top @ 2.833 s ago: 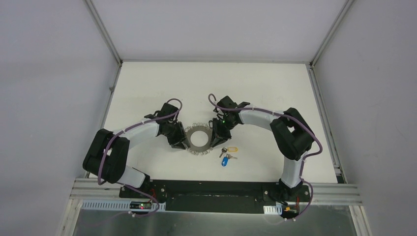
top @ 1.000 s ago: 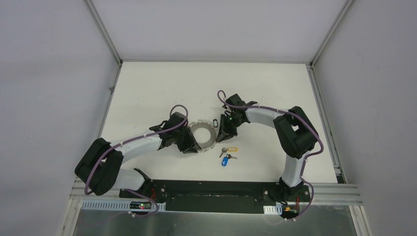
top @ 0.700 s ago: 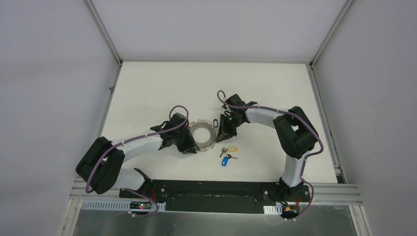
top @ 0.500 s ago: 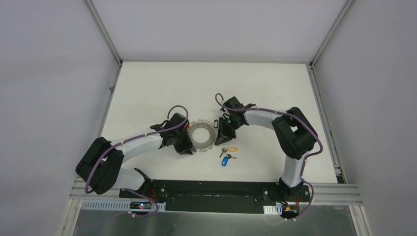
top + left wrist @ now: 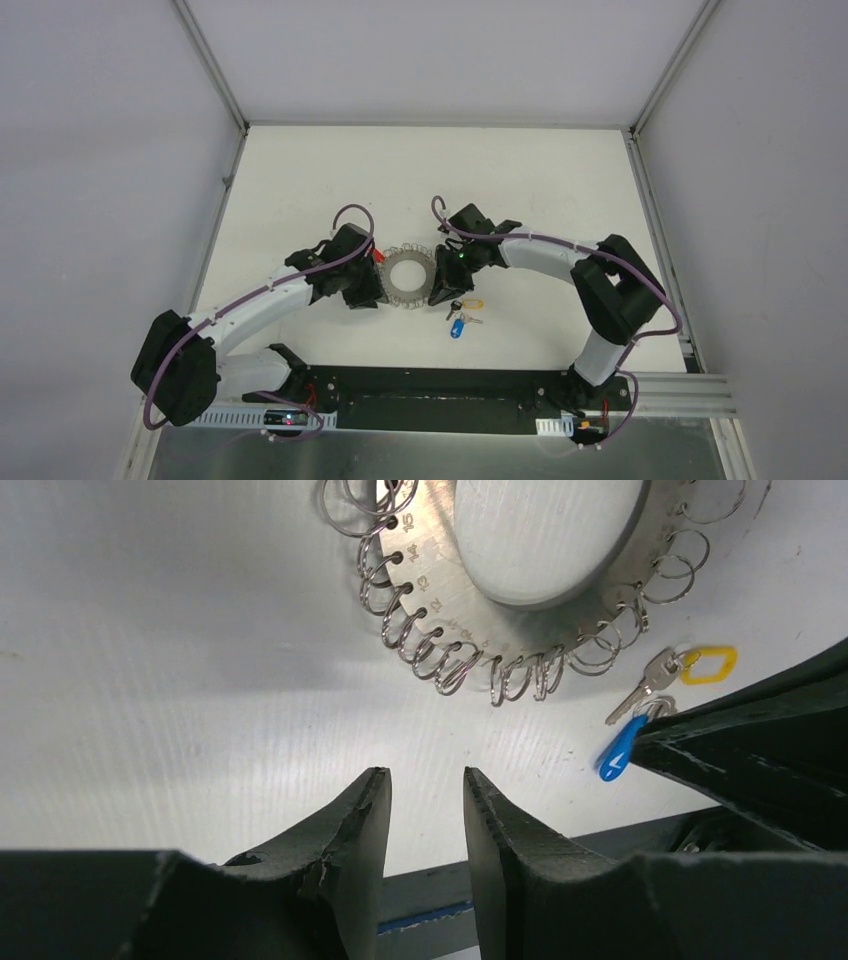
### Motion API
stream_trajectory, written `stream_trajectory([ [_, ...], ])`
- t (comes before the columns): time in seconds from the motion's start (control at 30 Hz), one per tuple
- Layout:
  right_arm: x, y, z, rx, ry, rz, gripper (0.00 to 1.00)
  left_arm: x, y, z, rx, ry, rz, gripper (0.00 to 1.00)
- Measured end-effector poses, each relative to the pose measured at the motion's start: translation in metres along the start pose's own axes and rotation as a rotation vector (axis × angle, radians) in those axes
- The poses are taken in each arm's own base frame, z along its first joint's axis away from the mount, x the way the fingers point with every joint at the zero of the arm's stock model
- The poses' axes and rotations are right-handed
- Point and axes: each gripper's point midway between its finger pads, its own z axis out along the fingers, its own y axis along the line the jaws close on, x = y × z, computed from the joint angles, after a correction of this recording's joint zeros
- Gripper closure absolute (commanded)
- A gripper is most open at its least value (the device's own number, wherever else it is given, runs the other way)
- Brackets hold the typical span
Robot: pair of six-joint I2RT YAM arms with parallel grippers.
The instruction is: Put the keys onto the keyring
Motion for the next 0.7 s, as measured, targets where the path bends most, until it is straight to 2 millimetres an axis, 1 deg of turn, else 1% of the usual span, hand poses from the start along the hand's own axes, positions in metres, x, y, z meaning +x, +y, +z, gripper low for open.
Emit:
stream_trajectory([
  [0.1, -0.002, 0.005, -0.007, -0.007, -0.023, -0.017, 0.83, 0.001, 0.006, -0.003, -0.017, -0.004, 0.027, 0.66],
  [0.17, -0.002, 0.005, -0.009, -0.004, -0.030, -0.022, 0.82, 0.001, 0.007, -0.004, -0.025, 0.000, 0.043, 0.67],
  [0.3, -0.002, 0.004, -0.009, 0.002, -0.030, -0.020, 0.81, -0.003, 0.002, -0.004, -0.028, 0.007, 0.067, 0.68],
  [0.37, -0.002, 0.004, -0.009, 0.003, -0.030, -0.020, 0.81, -0.005, -0.001, 0.000, -0.027, 0.014, 0.074, 0.68],
  [0.43, -0.002, 0.004, -0.009, 0.003, -0.029, -0.020, 0.81, -0.005, -0.004, 0.006, -0.022, 0.034, 0.075, 0.67],
  [0.5, -0.002, 0.003, -0.009, 0.003, -0.030, -0.019, 0.81, -0.003, -0.004, 0.012, -0.028, 0.051, 0.074, 0.65],
  [0.7, -0.002, 0.003, -0.009, 0.003, -0.030, -0.018, 0.81, -0.001, -0.005, 0.023, -0.028, 0.085, 0.073, 0.67],
])
